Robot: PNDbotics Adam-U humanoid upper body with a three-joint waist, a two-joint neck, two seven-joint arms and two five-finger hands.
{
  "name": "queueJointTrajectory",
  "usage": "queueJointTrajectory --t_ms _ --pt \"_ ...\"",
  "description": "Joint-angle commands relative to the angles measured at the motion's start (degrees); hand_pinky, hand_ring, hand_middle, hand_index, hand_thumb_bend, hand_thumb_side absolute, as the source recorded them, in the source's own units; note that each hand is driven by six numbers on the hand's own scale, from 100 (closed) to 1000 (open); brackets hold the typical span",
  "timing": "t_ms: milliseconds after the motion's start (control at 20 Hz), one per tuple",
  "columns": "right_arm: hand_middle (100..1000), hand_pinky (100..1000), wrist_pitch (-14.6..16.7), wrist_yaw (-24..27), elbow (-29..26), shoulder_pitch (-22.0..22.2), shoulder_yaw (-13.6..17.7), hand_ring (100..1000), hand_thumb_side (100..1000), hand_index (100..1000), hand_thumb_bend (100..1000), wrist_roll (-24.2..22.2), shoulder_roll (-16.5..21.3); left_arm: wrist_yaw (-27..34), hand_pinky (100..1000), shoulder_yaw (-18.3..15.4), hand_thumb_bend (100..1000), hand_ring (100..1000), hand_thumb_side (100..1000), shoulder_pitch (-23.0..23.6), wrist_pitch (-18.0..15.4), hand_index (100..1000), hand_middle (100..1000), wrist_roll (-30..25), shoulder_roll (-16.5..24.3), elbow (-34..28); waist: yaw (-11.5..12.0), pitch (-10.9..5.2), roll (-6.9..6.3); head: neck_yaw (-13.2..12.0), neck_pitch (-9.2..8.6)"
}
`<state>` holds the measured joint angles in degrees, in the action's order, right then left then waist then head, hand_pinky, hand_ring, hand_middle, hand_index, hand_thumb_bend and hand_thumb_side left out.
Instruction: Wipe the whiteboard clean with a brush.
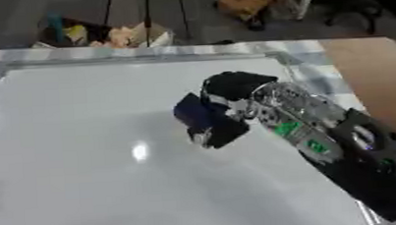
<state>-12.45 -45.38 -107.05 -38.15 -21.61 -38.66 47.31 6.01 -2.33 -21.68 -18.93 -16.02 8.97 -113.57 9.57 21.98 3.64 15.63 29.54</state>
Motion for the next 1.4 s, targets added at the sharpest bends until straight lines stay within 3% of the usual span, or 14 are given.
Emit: queueJointTrajectory --t_ms 50,300,1000,1400 --pt "259 465 0.8 -0.8 -4.0 -0.1 -0.1 556 574 421 100 -0.8 2.7 0.0 369 0.1 100 718 932 -0.5 0.0 610 564 0.2 0.2 -1.0 -0.1 -1.4 -0.21 -0.3 -0.64" --pt "262 462 2.8 -1.2 -7.4 0.3 -1.3 555 572 424 100 -2.5 3.1 0.1 370 0.0 100 717 931 -0.6 -0.1 610 564 0.6 0.2 -1.0 -0.1 -1.47 -0.22 -0.4 -0.9" --pt "264 460 8.6 -3.9 -7.5 0.1 -4.9 555 569 427 100 -2.6 0.9 0.1 370 0.1 100 717 931 -0.8 -0.1 610 564 0.6 0.2 -1.0 -0.2 -1.42 -0.23 -1.0 -0.73" --pt "238 462 10.3 2.6 -7.5 0.4 -6.7 544 562 410 100 -1.2 -0.7 0.1 370 0.2 100 717 932 -0.8 -0.1 609 564 0.4 0.1 -1.0 0.3 -1.26 -0.3 -1.2 -0.61"
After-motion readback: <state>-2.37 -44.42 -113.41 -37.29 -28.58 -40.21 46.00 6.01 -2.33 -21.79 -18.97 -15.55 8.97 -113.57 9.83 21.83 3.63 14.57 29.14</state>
